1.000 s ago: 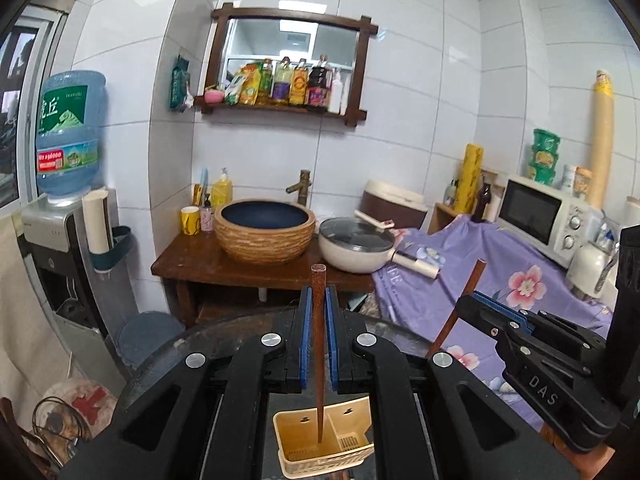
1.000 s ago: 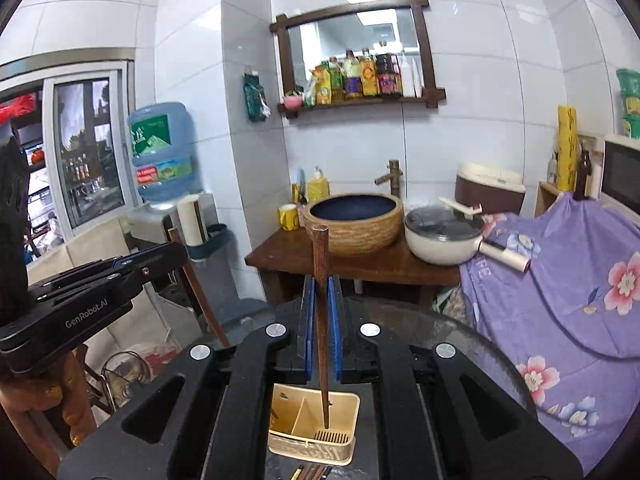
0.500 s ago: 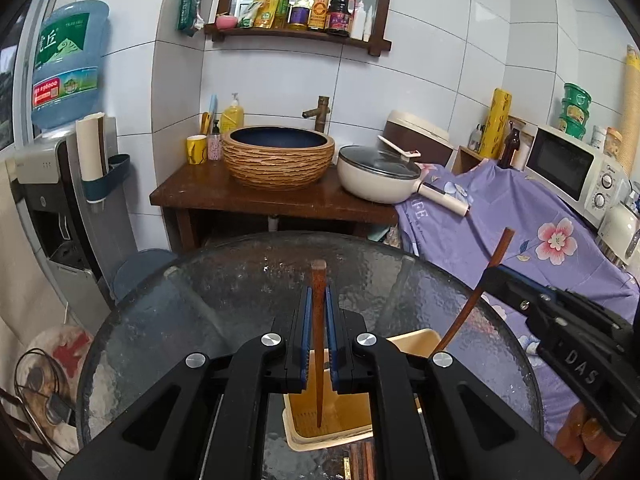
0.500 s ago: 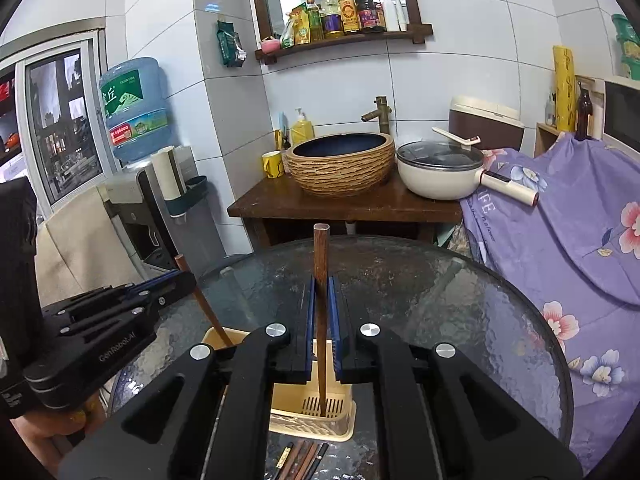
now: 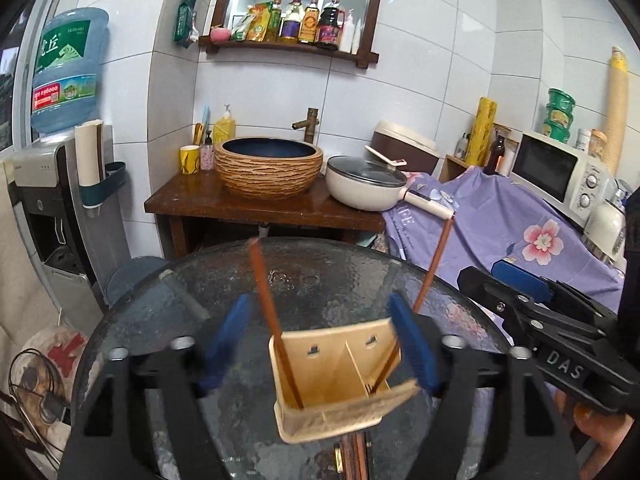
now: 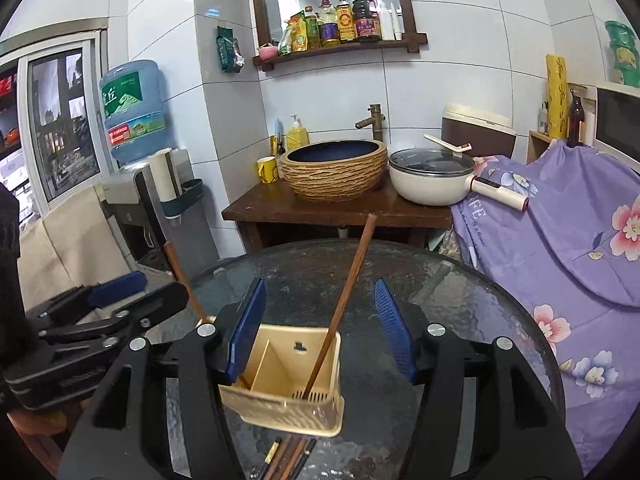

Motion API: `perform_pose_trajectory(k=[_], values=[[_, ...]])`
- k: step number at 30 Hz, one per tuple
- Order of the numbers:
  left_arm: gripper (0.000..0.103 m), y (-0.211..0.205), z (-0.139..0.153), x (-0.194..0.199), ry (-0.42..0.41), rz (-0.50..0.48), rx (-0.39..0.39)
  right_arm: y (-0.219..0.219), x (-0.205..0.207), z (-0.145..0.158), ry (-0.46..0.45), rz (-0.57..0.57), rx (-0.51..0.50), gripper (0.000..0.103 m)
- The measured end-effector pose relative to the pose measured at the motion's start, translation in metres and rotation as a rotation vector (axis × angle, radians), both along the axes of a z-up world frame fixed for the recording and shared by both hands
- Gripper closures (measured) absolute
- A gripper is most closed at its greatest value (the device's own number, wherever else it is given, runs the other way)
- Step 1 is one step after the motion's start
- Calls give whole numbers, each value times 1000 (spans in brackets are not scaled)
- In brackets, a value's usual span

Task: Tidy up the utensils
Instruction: 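Open both tools to release the chopsticks and pull back from the holder, then grasp a silver spoon with the left tool while the right tool grasps a black chopstick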

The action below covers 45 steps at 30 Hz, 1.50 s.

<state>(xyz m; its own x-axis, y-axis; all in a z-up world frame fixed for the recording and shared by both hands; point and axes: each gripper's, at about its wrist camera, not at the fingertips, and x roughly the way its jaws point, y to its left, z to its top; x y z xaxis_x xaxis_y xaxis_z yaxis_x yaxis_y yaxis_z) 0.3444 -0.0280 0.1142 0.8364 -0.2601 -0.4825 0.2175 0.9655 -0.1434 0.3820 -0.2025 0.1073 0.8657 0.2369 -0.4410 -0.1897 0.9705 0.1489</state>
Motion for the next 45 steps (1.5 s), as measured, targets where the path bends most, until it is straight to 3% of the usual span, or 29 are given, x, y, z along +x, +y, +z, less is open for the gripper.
perform_pose_trajectory(k=[1,6,13,16,21,23,29,34,42,45], values=[[7,5,-3,-10,-5,-4,-8,-2,-8,-4,2,1,0,46],[7,20,-33,-46,28,3,27,-7,-45,-31,35,25,-16,40],[7,42,-99,-83,136,40,79,6,-86,-110,182,48,-99,40],[12,45,-126,-98,195,33,106,16,-94,-143,262,68,-126,41],[27,50,-163,-112,296,25,111,31,-101,-177,348,84,-124,52],[32,50,-169,-113,320,20,105,36,-103,-183,367,88,-114,57],[38,45,-178,-117,330,19,114,49,-104,-196,410,87,-110,59],[39,39,-184,-120,336,14,127,54,-99,-202,428,79,-108,64],[43,31,-193,-123,354,0,147,61,-95,-203,424,76,-146,64],[44,32,-194,-124,354,3,157,55,-94,-204,439,80,-119,64]])
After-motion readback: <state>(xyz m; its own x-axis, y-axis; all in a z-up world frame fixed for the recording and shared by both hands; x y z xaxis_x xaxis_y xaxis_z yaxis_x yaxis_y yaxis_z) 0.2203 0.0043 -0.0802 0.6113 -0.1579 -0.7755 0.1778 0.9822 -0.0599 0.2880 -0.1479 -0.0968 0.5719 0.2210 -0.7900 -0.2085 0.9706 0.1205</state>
